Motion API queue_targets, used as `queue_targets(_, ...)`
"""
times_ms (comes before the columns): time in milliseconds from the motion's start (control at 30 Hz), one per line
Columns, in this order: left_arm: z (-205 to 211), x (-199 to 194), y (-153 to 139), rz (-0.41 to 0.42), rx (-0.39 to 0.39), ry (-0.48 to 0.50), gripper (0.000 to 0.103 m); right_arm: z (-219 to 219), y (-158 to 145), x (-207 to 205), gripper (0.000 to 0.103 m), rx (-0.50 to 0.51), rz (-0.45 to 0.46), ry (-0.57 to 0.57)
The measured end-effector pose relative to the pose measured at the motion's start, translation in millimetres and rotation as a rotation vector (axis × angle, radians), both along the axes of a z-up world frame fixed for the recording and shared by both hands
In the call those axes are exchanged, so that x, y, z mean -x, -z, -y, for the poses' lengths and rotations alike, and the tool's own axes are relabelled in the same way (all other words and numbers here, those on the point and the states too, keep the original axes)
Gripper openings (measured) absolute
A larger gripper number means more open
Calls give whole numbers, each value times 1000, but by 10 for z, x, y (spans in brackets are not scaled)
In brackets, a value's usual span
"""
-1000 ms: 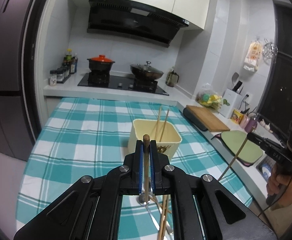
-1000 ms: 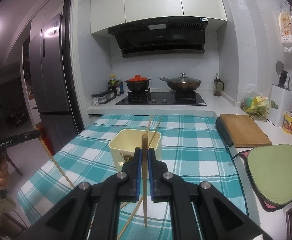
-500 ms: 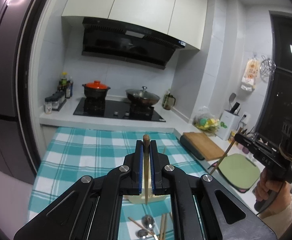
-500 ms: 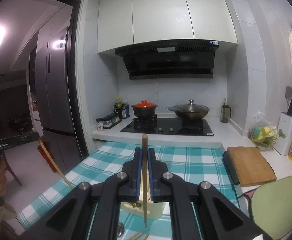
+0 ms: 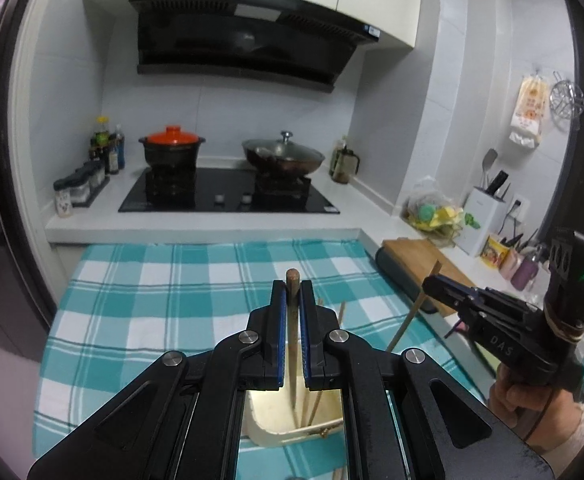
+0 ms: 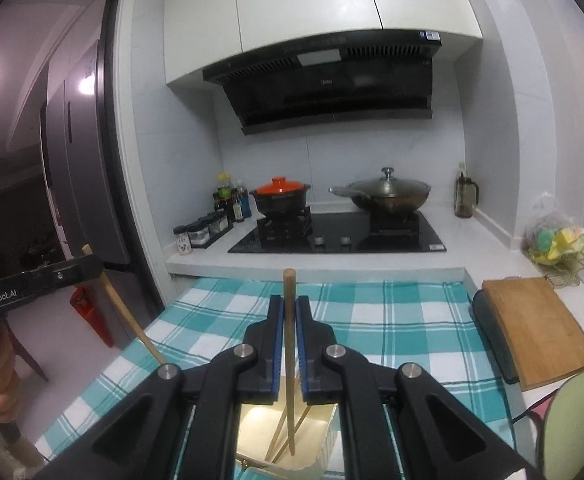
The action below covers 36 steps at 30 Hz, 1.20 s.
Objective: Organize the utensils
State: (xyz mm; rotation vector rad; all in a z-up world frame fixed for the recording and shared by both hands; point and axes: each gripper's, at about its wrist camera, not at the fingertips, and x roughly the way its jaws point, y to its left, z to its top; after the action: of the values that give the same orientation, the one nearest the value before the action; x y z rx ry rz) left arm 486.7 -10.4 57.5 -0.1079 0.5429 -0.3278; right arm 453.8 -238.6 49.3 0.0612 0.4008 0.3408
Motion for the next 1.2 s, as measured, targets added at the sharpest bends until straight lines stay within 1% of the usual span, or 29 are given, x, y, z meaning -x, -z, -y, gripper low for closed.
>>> queue_targets(133,110,-386,499,-146,-7,10,4,24,391,-393,6,-1,-158,-16)
queue_targets(233,207,-581,809,-226,-46,-4,5,5,685,-603,7,18,-271,-27)
queue_targets(300,255,-663,944,-272,-71,-19,20,-14,824,-701,9,37,-317,-26)
queue_targets(333,259,-676,970,-287,-72,-23,41,-21,883,-760,16,46,-338,-20)
queue_targets(367,246,-657,967,-289,-69,-31,57,-16,908,-797,26,50,-345,-8)
queue_targets(400,220,-601,936,-275,-65,-41,61,9,908,-809,41,42,-340,11)
queue_targets(467,162,-475,837,-250,-68,-35,68,91,844,-776,43,3,-315,37)
queue_targets(533,84,-328,772,-236,-96,-30,74,158,766,-707,43,-21,-297,44)
queue_targets(567,39,-225,758,-232,-117,-25,78,191,733,-653,43,-17,-287,45)
queue_targets(633,-38,26,779,-236,-156,-1,81,228,684,-475,43,12,-271,42)
queue_targets(733,-143,521,925,-268,-213,46,83,272,699,-73,44,74,-265,18)
queue_targets(800,-190,874,1072,-292,-246,68,84,293,772,263,44,124,-269,-12)
queue_targets(867,-228,1251,1245,-306,-260,80,86,301,919,639,44,188,-286,-35)
queue_targets(933,-252,1578,1424,-317,-242,83,89,313,1088,979,44,227,-302,-50)
queue_targets(1000,-250,1861,1628,-328,-214,66,90,315,1278,1317,44,248,-314,-48)
queue_targets(1100,-179,2163,1945,-373,-141,39,90,263,1592,1780,44,273,-328,-30)
queue_targets(1167,-82,2313,2071,-382,-95,40,90,229,1788,2021,44,253,-352,-12)
queue_targets(1200,-25,2381,2101,-377,-88,33,90,221,1869,2115,44,230,-366,-3)
